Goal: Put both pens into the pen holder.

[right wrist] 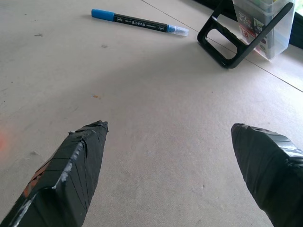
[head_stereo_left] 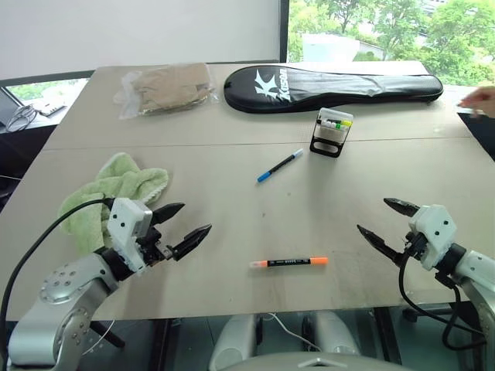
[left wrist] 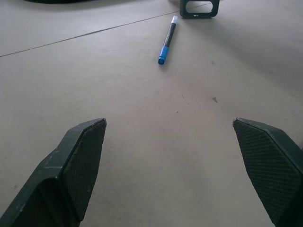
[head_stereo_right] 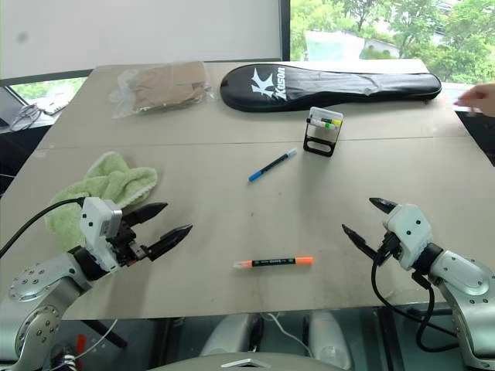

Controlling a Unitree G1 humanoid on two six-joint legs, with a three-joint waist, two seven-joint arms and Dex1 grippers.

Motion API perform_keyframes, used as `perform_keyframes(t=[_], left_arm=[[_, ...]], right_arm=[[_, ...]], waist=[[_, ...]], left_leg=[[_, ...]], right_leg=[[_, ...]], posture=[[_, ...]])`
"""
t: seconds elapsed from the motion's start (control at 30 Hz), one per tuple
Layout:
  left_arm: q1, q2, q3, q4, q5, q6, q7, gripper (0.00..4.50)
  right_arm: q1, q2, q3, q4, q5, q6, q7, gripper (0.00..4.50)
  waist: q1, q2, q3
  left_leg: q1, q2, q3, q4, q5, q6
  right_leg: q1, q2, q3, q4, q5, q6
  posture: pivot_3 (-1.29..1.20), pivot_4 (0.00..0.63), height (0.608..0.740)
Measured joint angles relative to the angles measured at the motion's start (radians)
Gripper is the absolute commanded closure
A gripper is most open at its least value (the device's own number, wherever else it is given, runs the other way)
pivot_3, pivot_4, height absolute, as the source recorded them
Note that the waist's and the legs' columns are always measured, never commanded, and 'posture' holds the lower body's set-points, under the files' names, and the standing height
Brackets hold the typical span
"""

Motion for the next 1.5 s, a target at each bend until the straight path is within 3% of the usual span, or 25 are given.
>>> perform_keyframes(t=[0.07,0.23,0.33,0.37,0.5,0.57,0.67,0.87,1.0,1.23,1.4,1.5], left_arm=[[-0.006,-0.002,-0.002,0.000,0.000,0.002,0.006,0.02],[-0.048,0.031,-0.044,-0.106,-0.050,0.036,-0.014,0.02],[0.010,0.121,-0.042,-0.147,-0.098,0.056,-0.114,0.02],[0.065,0.179,-0.032,-0.170,-0.120,0.063,-0.204,0.02],[0.140,0.230,-0.013,-0.174,-0.122,0.053,-0.313,0.02],[0.182,0.245,0.004,-0.155,-0.081,0.009,-0.364,0.02],[0.176,0.226,0.016,-0.127,-0.070,-0.012,-0.361,0.02],[0.219,0.215,0.052,-0.061,-0.012,-0.062,-0.373,0.02],[0.218,0.210,0.063,-0.053,-0.006,-0.077,-0.374,0.00],[0.204,0.205,0.064,0.001,0.015,-0.114,-0.386,0.00],[0.176,0.193,0.059,0.017,0.026,-0.128,-0.383,0.00],[0.158,0.180,0.042,0.026,0.042,-0.140,-0.377,0.00]], right_arm=[[-0.005,-0.007,0.006,-0.001,0.000,0.010,0.003,0.04],[-0.139,-0.229,0.120,-0.170,0.093,0.234,0.146,0.04],[-0.255,-0.302,0.218,-0.184,0.131,0.310,0.232,0.04],[-0.356,-0.310,0.299,-0.177,0.152,0.375,0.282,0.04],[-0.504,-0.302,0.434,-0.145,0.152,0.436,0.344,0.04],[-0.635,-0.223,0.587,-0.077,0.087,0.478,0.356,0.04],[-0.711,-0.113,0.719,0.021,0.031,0.500,0.351,0.04],[-0.766,-0.005,0.814,0.118,-0.080,0.479,0.315,0.04],[-0.797,0.048,0.861,0.117,-0.108,0.519,0.300,1.32],[-0.788,0.048,0.884,0.081,-0.142,0.487,0.303,4.46],[-0.770,0.020,0.881,0.064,-0.181,0.406,0.299,4.46],[-0.769,0.017,0.816,0.099,-0.181,0.413,0.276,4.46]], waist=[[0.000,0.000,0.000],[-0.004,0.001,0.002],[-0.011,0.003,0.003],[-0.009,0.003,0.004],[-0.002,0.004,0.005],[-0.006,0.003,0.005],[-0.002,0.004,0.006],[-0.002,0.004,0.006],[-0.005,0.004,0.006],[-0.004,0.004,0.006],[-0.004,0.004,0.006],[-0.003,0.004,0.006]], left_leg=[[0.000,0.000,0.000,0.000,0.000,0.000],[0.000,0.001,0.000,0.000,-0.001,0.001],[0.000,0.001,0.000,-0.001,-0.001,0.001],[0.000,0.001,0.000,-0.001,-0.001,0.001],[-0.001,0.001,0.000,-0.001,-0.001,0.002],[-0.001,0.001,0.000,-0.001,0.000,0.001],[-0.002,0.001,-0.002,-0.001,0.000,0.001],[-0.005,0.000,-0.005,-0.002,0.000,0.000],[-0.005,0.000,-0.006,-0.002,0.000,0.000],[-0.005,0.000,-0.008,-0.002,0.000,0.000],[-0.005,-0.001,-0.008,-0.002,0.000,0.000],[-0.005,-0.001,-0.008,-0.002,0.000,0.000]], right_leg=[[0.000,0.000,0.000,0.000,0.000,0.000],[0.000,0.001,0.000,0.000,0.000,0.000],[0.000,0.001,0.000,0.000,0.000,0.000],[0.000,0.001,0.000,-0.001,0.000,0.000],[0.000,0.000,-0.001,-0.004,0.000,0.000],[0.000,0.001,-0.001,-0.005,0.000,-0.001],[-0.001,0.000,-0.003,-0.005,0.000,0.000],[-0.001,-0.001,-0.006,-0.010,0.000,0.000],[-0.001,-0.001,-0.007,-0.010,0.000,0.000],[-0.001,-0.001,-0.009,-0.011,0.000,0.000],[-0.001,-0.001,-0.009,-0.011,0.000,0.000],[0.000,-0.001,-0.009,-0.011,0.000,0.000]], posture=[[0.00,0.150,0.740],[0.00,0.150,0.740],[0.00,0.150,0.740],[0.00,0.150,0.740],[0.00,0.150,0.740],[0.00,0.150,0.740],[0.00,0.150,0.740],[0.00,0.150,0.740],[0.00,0.150,0.740],[0.00,0.150,0.740],[0.00,0.150,0.740],[0.00,0.150,0.740]])
